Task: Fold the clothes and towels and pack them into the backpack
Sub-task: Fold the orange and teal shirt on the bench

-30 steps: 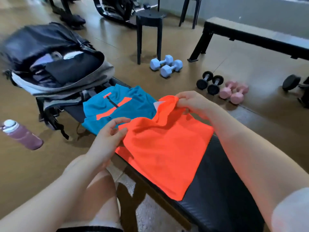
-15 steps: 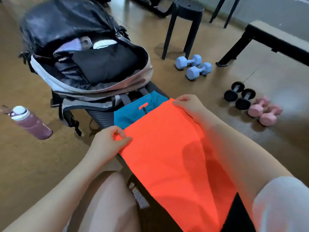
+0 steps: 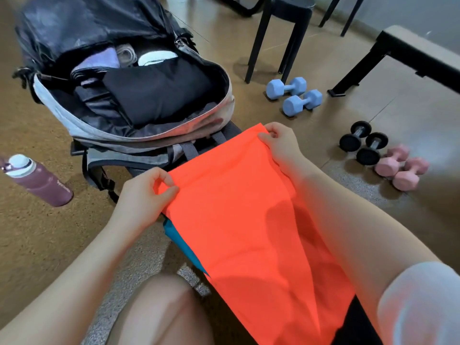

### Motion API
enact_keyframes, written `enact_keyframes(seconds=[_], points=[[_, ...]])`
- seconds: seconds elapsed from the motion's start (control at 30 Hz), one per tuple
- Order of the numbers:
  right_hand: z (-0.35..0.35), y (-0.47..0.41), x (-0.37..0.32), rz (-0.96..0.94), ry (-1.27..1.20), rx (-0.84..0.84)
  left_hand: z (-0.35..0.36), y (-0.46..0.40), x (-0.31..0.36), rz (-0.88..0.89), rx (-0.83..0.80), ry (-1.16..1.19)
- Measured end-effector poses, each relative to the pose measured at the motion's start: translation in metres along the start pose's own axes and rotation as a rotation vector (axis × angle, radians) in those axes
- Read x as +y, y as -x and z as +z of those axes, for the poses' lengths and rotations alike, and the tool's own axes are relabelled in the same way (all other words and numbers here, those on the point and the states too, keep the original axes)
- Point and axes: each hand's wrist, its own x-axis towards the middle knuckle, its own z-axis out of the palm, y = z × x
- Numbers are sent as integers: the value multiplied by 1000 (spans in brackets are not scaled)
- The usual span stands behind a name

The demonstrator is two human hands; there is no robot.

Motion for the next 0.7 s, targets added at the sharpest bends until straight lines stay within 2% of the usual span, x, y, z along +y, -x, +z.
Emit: enact_keyframes(seconds=[0.1, 0.2, 0.27, 0.3, 0.37, 0.4, 0.47, 0.53, 0.6, 0.7], points=[[4, 8, -3, -131, 341, 13, -4, 6, 0, 26, 69, -196], [-5, 44, -7, -479, 486, -4, 9, 25, 20, 389, 191, -385], [-8, 80, -2, -712, 529, -129, 33, 39, 37, 624, 69, -399], [-8, 98, 2, -750, 588, -244, 47, 46, 44, 632, -70, -406], [-11, 121, 13, -657, 790, -501, 65, 56, 48, 513, -310, -453], [-16, 124, 22, -584, 897, -564, 71, 59, 42, 444, -371, -517], [-32, 117, 40, -462, 985, -522, 75, 62, 32, 450, -391, -649], [-52, 105, 55, -313, 970, -405, 72, 64, 30, 450, -407, -717], [-67, 101, 66, -188, 904, -370, 65, 67, 34, 409, -439, -728], [-82, 116, 73, -182, 727, -286, 65, 85, 48, 448, -389, -679]])
